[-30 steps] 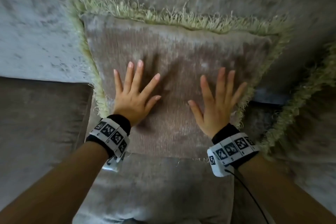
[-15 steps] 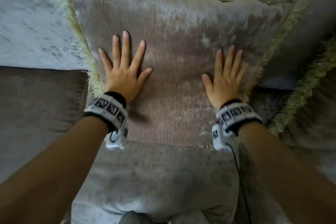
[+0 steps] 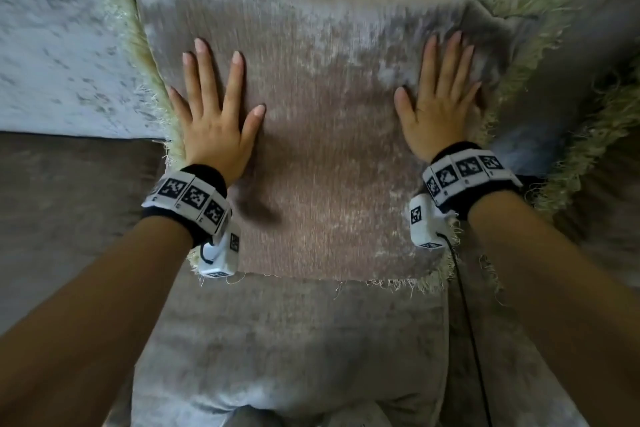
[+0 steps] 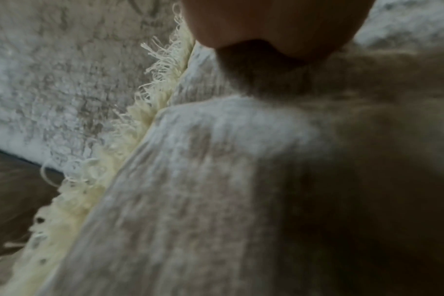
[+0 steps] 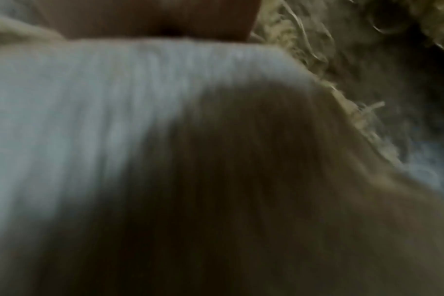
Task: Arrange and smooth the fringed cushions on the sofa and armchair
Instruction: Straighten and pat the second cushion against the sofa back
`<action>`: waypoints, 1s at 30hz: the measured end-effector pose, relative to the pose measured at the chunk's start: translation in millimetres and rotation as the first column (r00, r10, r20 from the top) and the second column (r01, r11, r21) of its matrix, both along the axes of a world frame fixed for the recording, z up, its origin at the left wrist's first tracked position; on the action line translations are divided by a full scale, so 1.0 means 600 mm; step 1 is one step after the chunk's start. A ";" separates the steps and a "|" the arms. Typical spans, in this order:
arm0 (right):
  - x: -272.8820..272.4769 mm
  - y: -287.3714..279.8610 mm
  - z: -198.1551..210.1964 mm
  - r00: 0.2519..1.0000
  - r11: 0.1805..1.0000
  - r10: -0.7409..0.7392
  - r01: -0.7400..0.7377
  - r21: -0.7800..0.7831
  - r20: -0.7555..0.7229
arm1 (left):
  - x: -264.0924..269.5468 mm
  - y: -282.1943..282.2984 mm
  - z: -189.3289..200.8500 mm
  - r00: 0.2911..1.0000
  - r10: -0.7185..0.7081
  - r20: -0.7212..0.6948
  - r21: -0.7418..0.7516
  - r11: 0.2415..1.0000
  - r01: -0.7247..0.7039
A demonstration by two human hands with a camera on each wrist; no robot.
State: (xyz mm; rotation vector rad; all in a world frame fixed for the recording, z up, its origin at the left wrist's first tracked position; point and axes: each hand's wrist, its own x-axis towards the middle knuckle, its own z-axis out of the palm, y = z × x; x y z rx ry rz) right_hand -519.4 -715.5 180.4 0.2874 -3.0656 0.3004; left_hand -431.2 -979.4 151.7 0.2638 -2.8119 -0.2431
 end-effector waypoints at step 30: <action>0.052 -0.111 0.084 0.866 0.973 0.216 -0.230 0.024 -0.452 | -0.025 0.006 0.055 0.963 -0.034 -0.267 -0.044 0.999 0.024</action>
